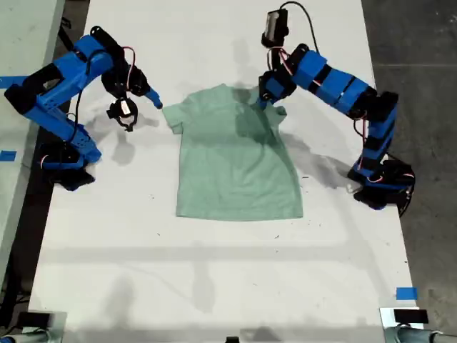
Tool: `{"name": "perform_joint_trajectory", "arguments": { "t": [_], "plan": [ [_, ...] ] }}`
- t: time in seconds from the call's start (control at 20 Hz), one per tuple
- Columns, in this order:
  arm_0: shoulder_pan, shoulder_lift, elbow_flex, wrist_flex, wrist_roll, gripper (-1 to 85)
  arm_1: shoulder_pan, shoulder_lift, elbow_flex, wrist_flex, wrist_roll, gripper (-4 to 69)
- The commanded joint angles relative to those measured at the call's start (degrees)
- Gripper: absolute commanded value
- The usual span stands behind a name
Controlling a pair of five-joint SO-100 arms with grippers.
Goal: Fold tshirt
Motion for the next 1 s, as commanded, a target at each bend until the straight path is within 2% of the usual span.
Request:
{"name": "perform_joint_trajectory", "arguments": {
  "t": [0.0, 0.15, 0.2, 0.25, 0.3, 0.4, 0.6, 0.85, 0.95],
  "plan": [
    [1.32, 0.35, -2.55, -0.53, -0.53, 28.6, -4.39, -2.37, -5.98, -4.04, 4.04, -1.7],
    [1.58, 0.09, -2.46, -1.23, -0.79, 28.6, -6.94, -6.33, -4.83, -11.25, 9.76, -0.3],
    [1.76, 0.00, -2.55, -1.49, -0.88, 28.6, -7.73, -8.26, -5.63, -12.92, 10.81, 7.2],
    [1.93, -0.09, -2.55, -1.58, -0.97, 28.6, -8.61, -9.76, -7.03, -13.97, 11.25, 21.2],
    [2.02, -0.26, -2.55, -1.58, -1.05, 28.6, -9.49, -9.93, -7.56, -15.21, 11.25, 27.3],
    [2.11, -0.35, -2.55, -1.58, -1.23, 28.7, -10.63, -9.23, -8.61, -14.85, 12.74, 24.8],
    [2.20, -0.35, -2.81, -1.58, -1.41, 29.1, -9.49, -0.09, -8.09, -6.24, 12.57, 20.7],
    [3.16, -0.79, -4.66, -1.58, -1.93, 29.3, -4.13, 17.67, 1.32, 3.96, 7.29, 15.8],
    [3.78, -2.64, -7.03, -1.49, -1.85, 29.5, -2.99, 21.88, 6.77, 5.36, 5.80, 18.3]
  ]
}}
